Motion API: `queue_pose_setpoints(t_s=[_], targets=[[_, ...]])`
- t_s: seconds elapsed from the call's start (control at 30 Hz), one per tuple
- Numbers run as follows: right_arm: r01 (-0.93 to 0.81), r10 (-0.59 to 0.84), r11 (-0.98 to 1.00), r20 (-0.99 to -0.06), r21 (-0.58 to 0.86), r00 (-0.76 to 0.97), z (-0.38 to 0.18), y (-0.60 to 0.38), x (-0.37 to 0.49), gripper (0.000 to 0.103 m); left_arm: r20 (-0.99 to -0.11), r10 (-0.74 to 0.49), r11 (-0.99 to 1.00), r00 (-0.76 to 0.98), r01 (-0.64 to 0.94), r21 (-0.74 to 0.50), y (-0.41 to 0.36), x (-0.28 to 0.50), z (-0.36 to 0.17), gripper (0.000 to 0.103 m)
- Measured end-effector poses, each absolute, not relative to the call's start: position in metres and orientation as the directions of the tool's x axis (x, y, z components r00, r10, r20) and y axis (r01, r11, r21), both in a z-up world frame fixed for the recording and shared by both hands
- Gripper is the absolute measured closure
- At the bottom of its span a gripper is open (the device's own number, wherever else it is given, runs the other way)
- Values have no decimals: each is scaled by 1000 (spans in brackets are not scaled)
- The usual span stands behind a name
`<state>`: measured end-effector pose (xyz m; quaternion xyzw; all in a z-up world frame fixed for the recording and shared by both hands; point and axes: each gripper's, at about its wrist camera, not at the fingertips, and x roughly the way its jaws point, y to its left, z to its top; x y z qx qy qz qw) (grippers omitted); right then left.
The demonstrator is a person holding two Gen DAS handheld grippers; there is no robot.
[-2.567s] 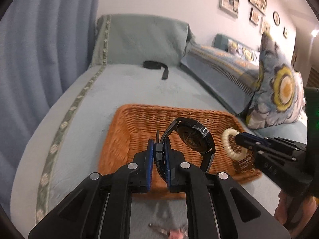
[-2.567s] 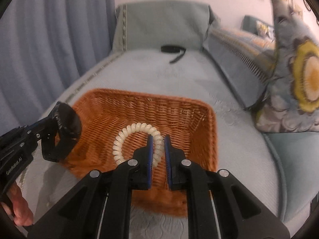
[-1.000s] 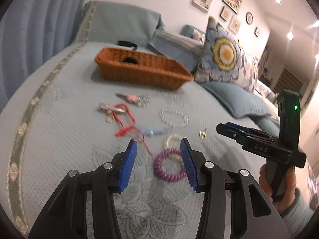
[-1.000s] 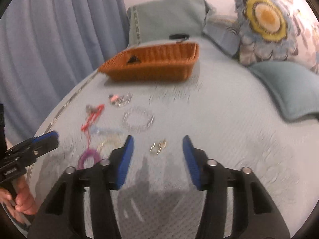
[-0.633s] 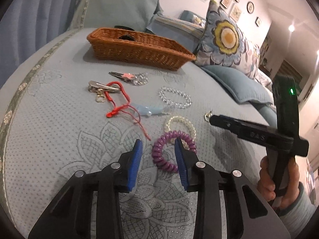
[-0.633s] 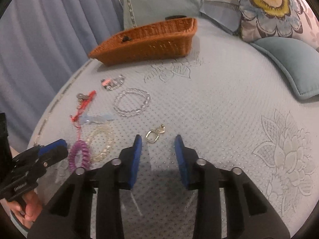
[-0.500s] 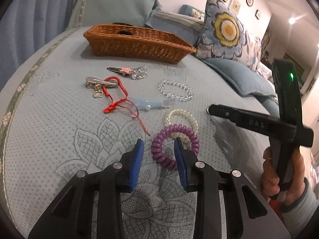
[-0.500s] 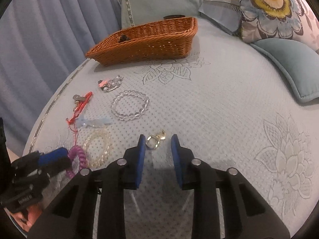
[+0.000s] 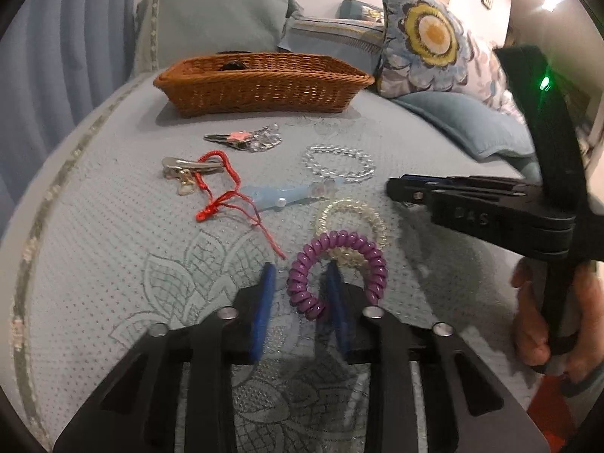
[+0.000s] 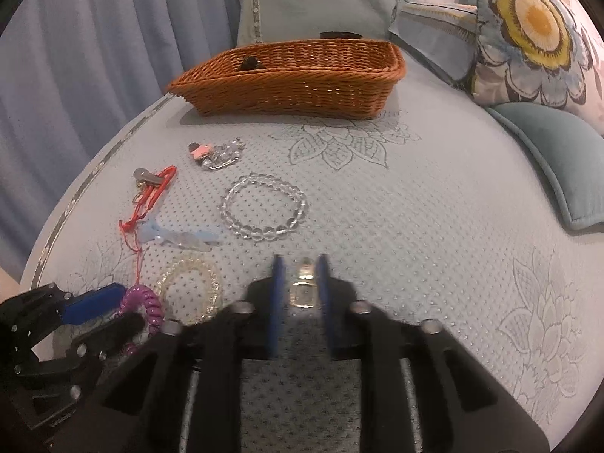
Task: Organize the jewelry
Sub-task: 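Grasp the purple coil with the left gripper while the right grasps the gold pendant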
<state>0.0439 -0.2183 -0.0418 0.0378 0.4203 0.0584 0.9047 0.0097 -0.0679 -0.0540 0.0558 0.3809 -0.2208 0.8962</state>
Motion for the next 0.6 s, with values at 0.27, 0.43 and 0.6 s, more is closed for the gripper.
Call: queue_pose_setpoints(t_s=[0.27, 0.43, 0.6], targets=[[-127, 152, 988, -704, 88, 694, -31, -211, 26, 94, -685, -363, 902, 632, 423, -88, -60, 8, -50, 94], [-131, 177, 984, -684, 120, 708, -27, -215, 23, 94, -669, -372, 905, 643, 412, -107, -57, 8, -47, 94], [-140, 196, 981, -663, 137, 723, -23, -218, 21, 94, -640, -393, 905, 660, 402, -141, -51, 8, -40, 94]])
